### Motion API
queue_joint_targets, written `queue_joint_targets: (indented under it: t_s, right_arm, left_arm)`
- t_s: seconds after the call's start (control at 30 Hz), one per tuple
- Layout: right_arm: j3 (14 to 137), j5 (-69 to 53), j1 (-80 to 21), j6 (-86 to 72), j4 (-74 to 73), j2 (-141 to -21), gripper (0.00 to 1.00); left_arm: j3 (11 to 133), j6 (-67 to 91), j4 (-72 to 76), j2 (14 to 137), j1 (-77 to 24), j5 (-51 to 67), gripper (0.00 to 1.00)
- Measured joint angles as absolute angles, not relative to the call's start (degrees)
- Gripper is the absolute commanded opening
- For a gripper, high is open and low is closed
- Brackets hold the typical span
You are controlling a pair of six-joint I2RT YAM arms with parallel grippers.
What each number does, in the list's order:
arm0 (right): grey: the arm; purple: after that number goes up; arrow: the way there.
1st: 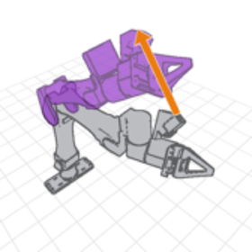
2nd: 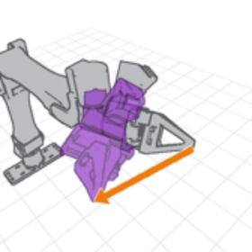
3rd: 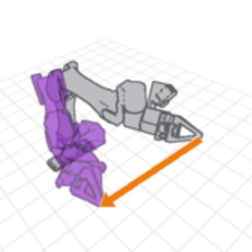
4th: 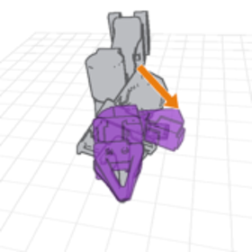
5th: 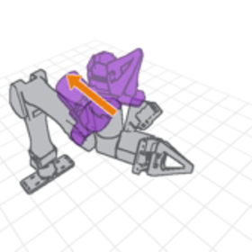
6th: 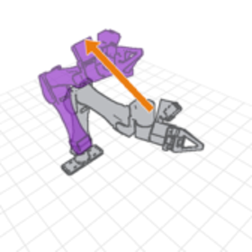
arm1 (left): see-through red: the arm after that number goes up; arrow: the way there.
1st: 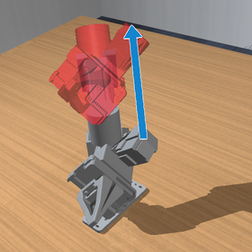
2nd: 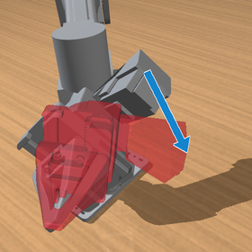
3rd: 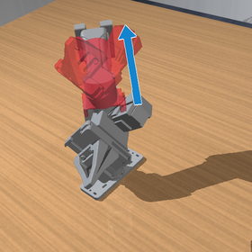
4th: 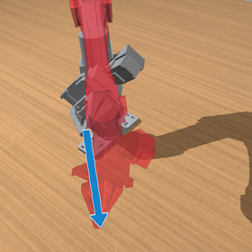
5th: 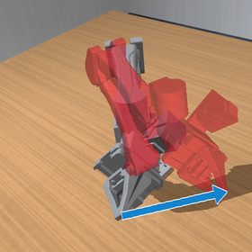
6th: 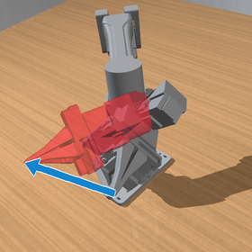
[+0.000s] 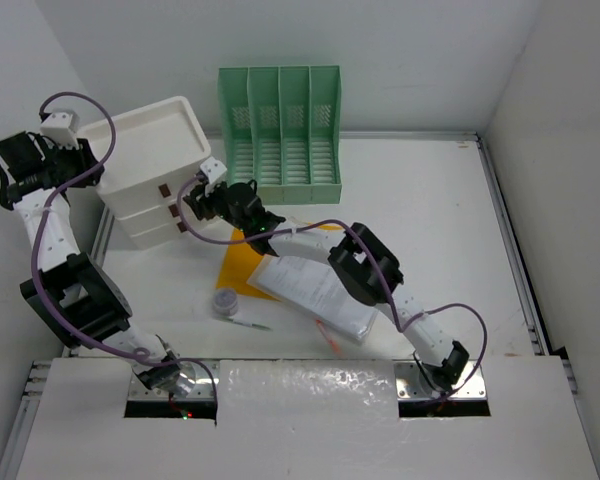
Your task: Organize the desk
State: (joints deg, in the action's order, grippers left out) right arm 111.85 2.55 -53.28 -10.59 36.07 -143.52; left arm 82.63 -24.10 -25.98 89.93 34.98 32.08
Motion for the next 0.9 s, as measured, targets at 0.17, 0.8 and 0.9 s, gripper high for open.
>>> queue_joint_targets:
  t_s: [0.17, 0.8, 0.9]
  right_arm:
    - [104.8, 3.4, -55.7, -11.0, 39.0, -139.9, 0.55]
    - [114.7, 22.8, -61.8, -15.6, 37.5, -151.2, 0.46]
    - [116.9, 24.3, -62.2, -15.6, 37.3, -152.6, 0.43]
  left_arm:
    - [82.1, -21.8, -26.0, 89.9, 35.0, 35.3, 0.00]
    - [70.5, -8.3, -18.4, 80.9, 35.4, 31.8, 0.00]
    - [69.8, -7.9, -17.5, 80.5, 35.4, 31.4, 0.00]
